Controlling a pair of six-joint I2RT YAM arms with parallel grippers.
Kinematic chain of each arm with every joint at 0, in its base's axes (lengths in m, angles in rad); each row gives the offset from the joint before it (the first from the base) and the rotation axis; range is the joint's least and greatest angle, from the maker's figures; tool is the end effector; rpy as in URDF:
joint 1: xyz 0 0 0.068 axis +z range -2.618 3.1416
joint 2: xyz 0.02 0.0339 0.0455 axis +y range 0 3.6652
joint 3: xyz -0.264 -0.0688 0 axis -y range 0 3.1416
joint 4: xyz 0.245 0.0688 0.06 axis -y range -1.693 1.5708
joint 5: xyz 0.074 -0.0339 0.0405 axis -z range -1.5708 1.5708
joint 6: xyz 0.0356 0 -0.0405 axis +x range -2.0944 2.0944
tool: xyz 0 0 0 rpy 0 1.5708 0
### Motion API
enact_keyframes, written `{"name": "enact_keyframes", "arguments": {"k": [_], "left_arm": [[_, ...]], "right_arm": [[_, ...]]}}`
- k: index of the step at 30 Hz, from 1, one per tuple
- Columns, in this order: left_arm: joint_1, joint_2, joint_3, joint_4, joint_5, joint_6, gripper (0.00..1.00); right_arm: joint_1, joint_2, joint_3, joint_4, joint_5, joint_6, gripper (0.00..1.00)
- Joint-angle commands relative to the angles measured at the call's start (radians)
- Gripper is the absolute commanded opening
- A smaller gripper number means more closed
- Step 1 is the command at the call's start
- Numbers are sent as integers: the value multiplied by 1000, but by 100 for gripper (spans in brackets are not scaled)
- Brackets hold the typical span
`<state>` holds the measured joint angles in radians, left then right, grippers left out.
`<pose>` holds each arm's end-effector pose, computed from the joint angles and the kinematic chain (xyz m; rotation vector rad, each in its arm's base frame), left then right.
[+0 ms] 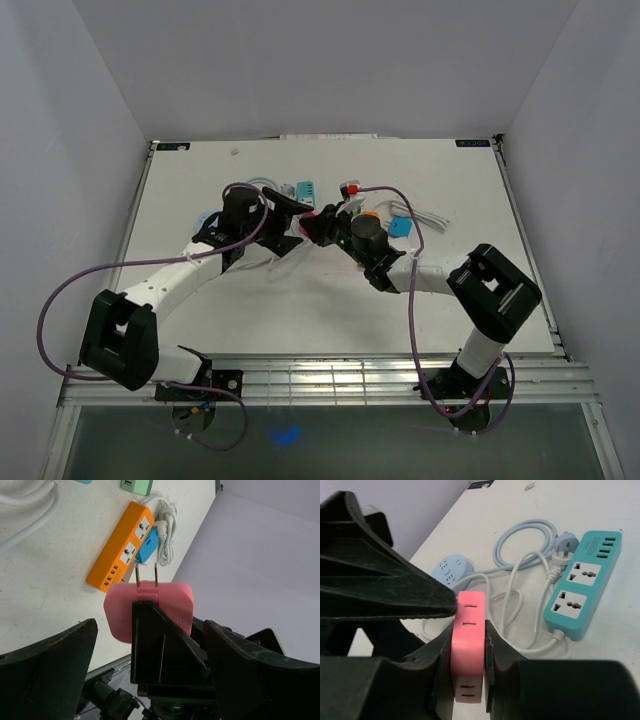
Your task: Insert the plug
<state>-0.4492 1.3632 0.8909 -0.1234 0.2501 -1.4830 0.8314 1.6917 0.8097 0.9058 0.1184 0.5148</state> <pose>0.2672 -0.1386 0.2529 -1.0844 2.2429 -1.2620 0.2479 0.2655 0.2272 -0.1590 1.6226 0.9635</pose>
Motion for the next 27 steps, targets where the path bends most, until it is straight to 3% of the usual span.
{"name": "enact_keyframes", "arguments": {"k": [1, 4, 8, 14, 21, 27], "left_arm": [[4, -65, 9, -67, -21, 30, 98], [50, -75, 25, -130, 9, 84, 98], [205, -122, 6, -195, 92, 182, 98], [371, -112, 68, -287, 48, 410, 98], [510, 20, 183, -348, -113, 564, 98], [659, 233, 287, -327, -104, 619, 98]], "right_arm": [[-3, -26, 25, -22, 52, -21, 8], [-9, -47, 32, -90, 76, -16, 8], [-29, -85, 19, -159, 96, -21, 8], [-71, -162, 6, -315, 78, -35, 8], [-95, -230, 95, -580, 41, -87, 8], [-104, -260, 181, -755, 1, -107, 8]]}}
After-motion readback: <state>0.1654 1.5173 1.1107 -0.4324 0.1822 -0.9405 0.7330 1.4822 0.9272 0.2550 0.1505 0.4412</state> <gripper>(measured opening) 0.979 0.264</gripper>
